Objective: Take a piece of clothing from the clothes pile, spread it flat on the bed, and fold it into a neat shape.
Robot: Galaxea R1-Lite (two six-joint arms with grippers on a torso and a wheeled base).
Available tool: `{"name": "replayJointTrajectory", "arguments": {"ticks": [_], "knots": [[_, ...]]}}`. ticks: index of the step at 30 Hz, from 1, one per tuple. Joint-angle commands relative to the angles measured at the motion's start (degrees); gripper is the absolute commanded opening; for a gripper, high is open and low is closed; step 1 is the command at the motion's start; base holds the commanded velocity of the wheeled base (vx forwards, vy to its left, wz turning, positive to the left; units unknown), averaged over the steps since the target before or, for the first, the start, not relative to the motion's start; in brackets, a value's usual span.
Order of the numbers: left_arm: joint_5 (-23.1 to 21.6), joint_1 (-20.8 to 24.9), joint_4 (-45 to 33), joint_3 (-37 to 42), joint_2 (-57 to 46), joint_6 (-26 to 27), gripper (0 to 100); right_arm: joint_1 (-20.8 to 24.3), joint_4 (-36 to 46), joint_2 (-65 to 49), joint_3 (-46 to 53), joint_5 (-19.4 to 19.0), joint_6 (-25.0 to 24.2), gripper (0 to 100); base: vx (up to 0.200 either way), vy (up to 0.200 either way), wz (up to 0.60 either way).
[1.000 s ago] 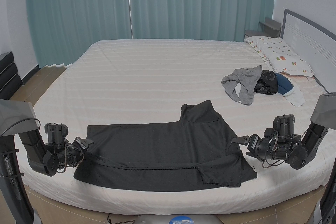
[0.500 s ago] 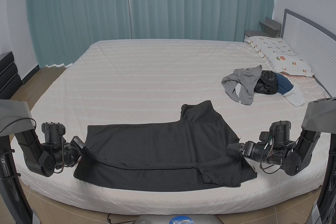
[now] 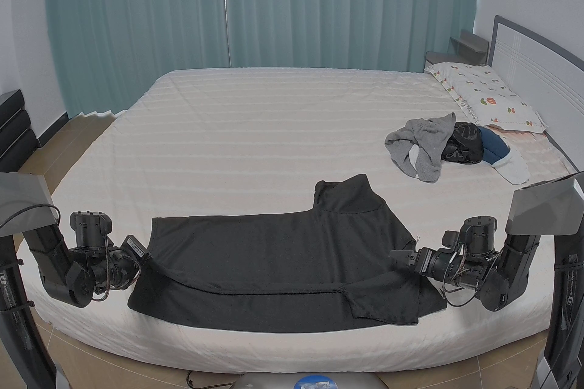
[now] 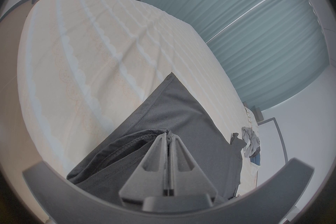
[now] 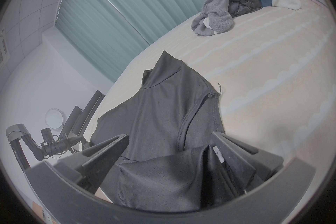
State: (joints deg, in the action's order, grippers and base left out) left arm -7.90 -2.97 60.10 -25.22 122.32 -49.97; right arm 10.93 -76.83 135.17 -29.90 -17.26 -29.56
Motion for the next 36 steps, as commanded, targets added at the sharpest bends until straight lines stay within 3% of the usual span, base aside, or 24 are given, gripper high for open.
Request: {"name": "replayJointTrajectory", "arguments": {"ticks": [1, 10, 11, 26, 36], "knots": [[0.0, 0.0, 0.0, 0.0, -0.1, 0.0, 0, 0.0, -1.0, 1.9, 0.3, -0.1, 0.3, 100, 0.000, 0.000, 0.00], [-0.2, -0.1, 0.0, 0.0, -0.2, 0.0, 0, -0.9, -1.8, 2.5, 1.2, -0.1, 0.7, 100, 0.000, 0.000, 0.00], [-0.2, -0.1, 0.0, 0.0, -0.2, 0.0, 0, -1.0, -1.8, 2.5, 1.2, -0.1, 0.7, 0, 0.000, 0.000, 0.00], [-0.1, -0.2, 0.0, 1.3, -2.4, 0.0, 0, -2.1, -3.0, 1.7, 3.1, -0.1, -0.1, 0, 0.000, 0.000, 0.00], [0.0, -0.2, 0.0, 7.5, -10.4, 1.4, 0, -4.7, -9.4, -7.5, 14.1, -1.5, -0.3, 0, 0.000, 0.000, 0.00]]}}
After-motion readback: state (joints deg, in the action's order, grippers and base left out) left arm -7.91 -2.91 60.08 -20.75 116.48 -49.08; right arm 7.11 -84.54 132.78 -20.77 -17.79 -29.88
